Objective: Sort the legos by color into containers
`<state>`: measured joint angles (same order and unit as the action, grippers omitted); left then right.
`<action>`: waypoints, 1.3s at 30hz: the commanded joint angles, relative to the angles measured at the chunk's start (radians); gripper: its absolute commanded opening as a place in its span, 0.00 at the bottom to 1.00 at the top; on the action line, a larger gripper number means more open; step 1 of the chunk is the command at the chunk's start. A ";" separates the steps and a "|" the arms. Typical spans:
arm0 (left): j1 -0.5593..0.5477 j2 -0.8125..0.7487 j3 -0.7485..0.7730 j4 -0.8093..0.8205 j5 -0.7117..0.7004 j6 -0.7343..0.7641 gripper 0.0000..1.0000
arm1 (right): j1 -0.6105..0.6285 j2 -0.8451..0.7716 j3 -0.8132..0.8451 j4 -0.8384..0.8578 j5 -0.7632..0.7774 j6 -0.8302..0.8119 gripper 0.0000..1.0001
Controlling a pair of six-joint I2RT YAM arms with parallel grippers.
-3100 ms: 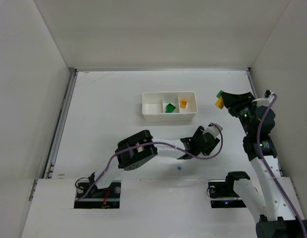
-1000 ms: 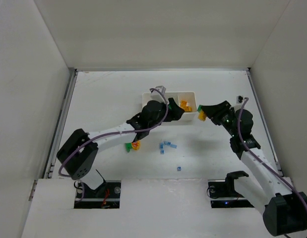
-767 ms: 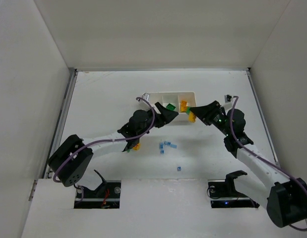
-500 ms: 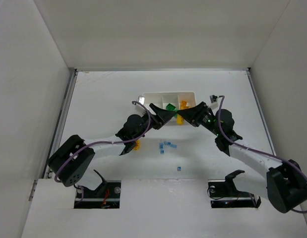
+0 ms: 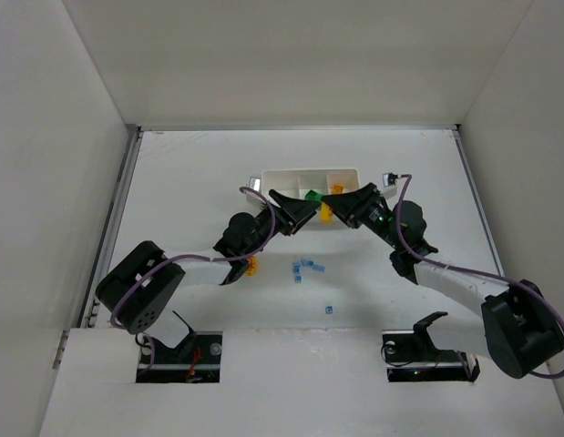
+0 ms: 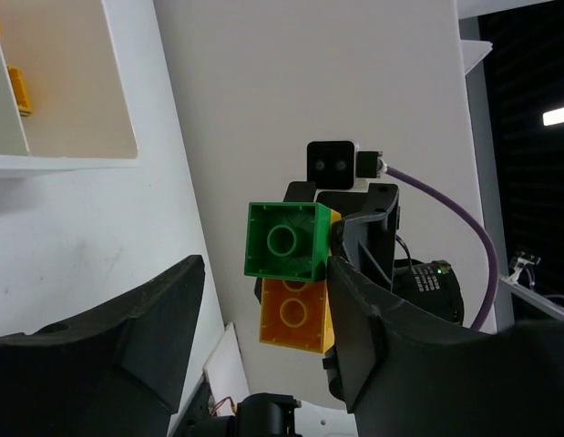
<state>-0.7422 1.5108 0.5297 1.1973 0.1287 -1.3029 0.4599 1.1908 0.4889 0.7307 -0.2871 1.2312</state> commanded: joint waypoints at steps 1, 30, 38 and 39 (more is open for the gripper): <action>0.011 0.005 0.007 0.100 0.011 -0.012 0.52 | 0.013 0.021 0.016 0.124 0.012 0.036 0.19; 0.033 -0.007 -0.026 0.187 -0.040 0.025 0.07 | -0.016 0.072 -0.049 0.213 -0.018 0.094 0.21; 0.059 -0.121 -0.036 0.062 -0.055 0.120 0.06 | -0.039 0.044 -0.055 0.176 -0.046 0.071 0.22; 0.059 -0.132 -0.034 0.047 -0.060 0.132 0.06 | -0.039 0.044 -0.055 0.176 -0.050 0.070 0.22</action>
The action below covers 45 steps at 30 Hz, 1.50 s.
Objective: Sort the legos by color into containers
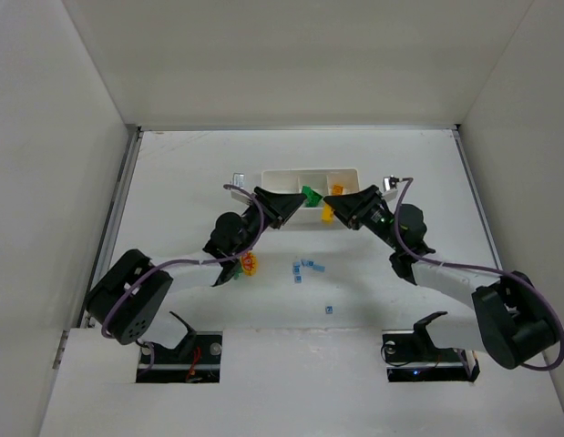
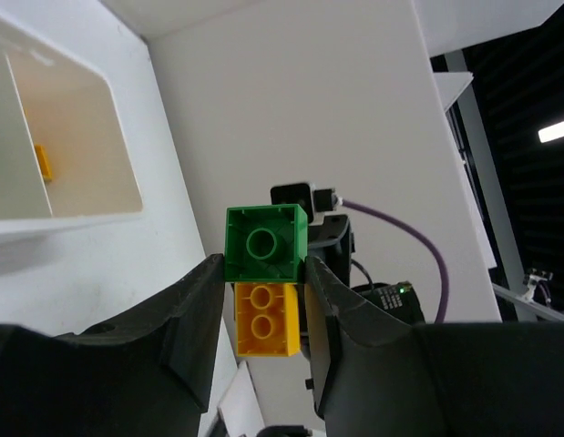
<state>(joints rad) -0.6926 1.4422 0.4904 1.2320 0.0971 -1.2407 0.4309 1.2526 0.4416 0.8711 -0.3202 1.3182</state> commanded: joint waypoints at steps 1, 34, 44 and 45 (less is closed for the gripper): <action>0.008 -0.074 0.007 -0.003 -0.033 0.082 0.06 | -0.011 -0.019 -0.007 0.035 -0.019 -0.019 0.22; -0.104 -0.138 0.244 -0.698 -0.309 0.658 0.10 | -0.007 0.240 0.606 -0.868 0.524 -0.904 0.20; -0.100 -0.003 0.349 -0.715 -0.310 0.707 0.11 | 0.013 0.315 0.634 -0.801 0.621 -0.904 0.54; -0.101 0.016 0.364 -0.715 -0.310 0.713 0.11 | 0.013 0.303 0.623 -0.785 0.627 -0.904 0.58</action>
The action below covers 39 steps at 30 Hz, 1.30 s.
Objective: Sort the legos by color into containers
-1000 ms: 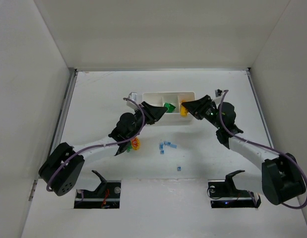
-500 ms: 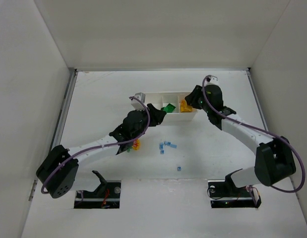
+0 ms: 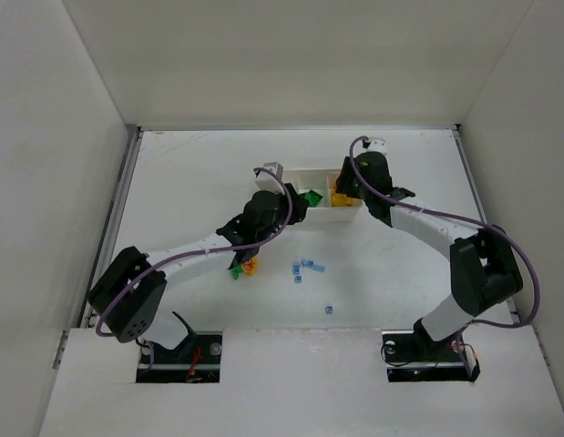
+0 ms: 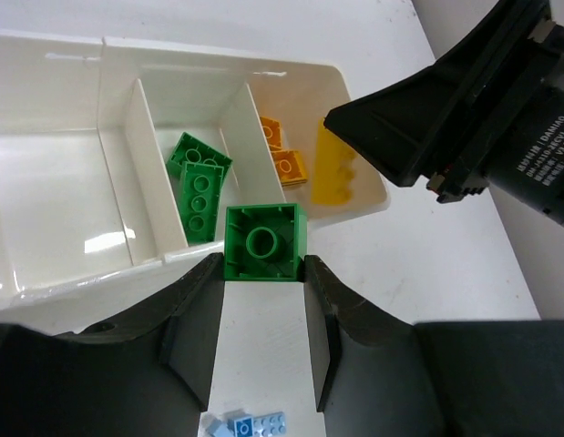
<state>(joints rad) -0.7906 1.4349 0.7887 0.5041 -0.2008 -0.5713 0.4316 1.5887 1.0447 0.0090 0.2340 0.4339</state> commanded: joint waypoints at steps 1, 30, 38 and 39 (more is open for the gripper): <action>-0.005 0.047 0.082 0.013 -0.012 0.048 0.11 | 0.012 -0.045 0.011 0.088 0.073 -0.017 0.60; 0.000 0.334 0.403 -0.139 -0.109 0.146 0.62 | 0.239 -0.540 -0.428 0.141 0.018 0.137 0.50; 0.034 0.155 0.278 -0.136 -0.104 0.108 0.58 | 0.434 -0.403 -0.423 0.219 -0.031 0.166 0.26; 0.047 0.107 0.236 -0.137 -0.109 0.085 0.58 | 0.465 -0.366 -0.419 0.242 -0.045 0.169 0.27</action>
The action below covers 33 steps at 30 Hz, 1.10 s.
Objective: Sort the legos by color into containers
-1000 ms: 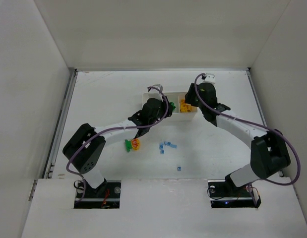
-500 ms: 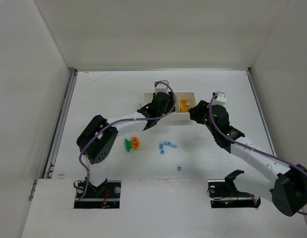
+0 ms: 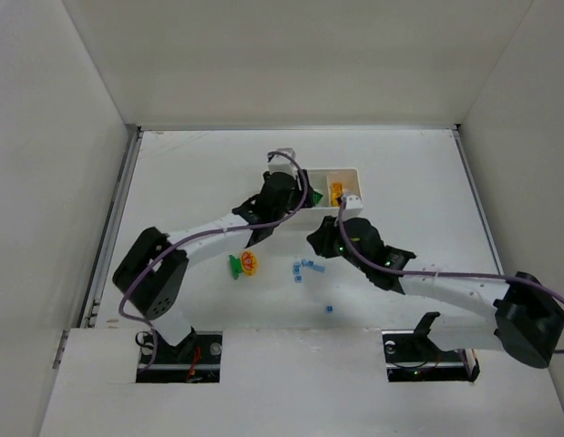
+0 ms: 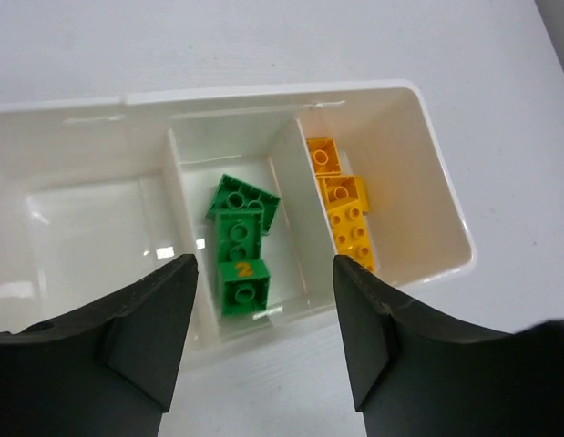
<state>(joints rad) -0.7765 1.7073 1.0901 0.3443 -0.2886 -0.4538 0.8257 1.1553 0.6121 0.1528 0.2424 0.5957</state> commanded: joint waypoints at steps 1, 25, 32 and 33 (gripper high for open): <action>0.047 -0.214 -0.111 0.019 -0.024 -0.054 0.57 | 0.100 0.105 0.018 0.131 -0.066 0.010 0.31; 0.311 -0.925 -0.694 -0.493 0.006 -0.341 0.52 | 0.279 0.733 0.454 0.028 -0.123 -0.206 0.74; 0.363 -0.953 -0.733 -0.496 0.080 -0.349 0.52 | 0.292 0.802 0.531 -0.042 -0.061 -0.247 0.69; 0.369 -0.956 -0.736 -0.499 0.088 -0.350 0.52 | 0.292 0.811 0.538 -0.044 -0.057 -0.252 0.69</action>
<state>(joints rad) -0.4232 0.7723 0.3706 -0.1406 -0.2432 -0.7803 1.1065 1.9388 1.1091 0.1596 0.1413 0.3817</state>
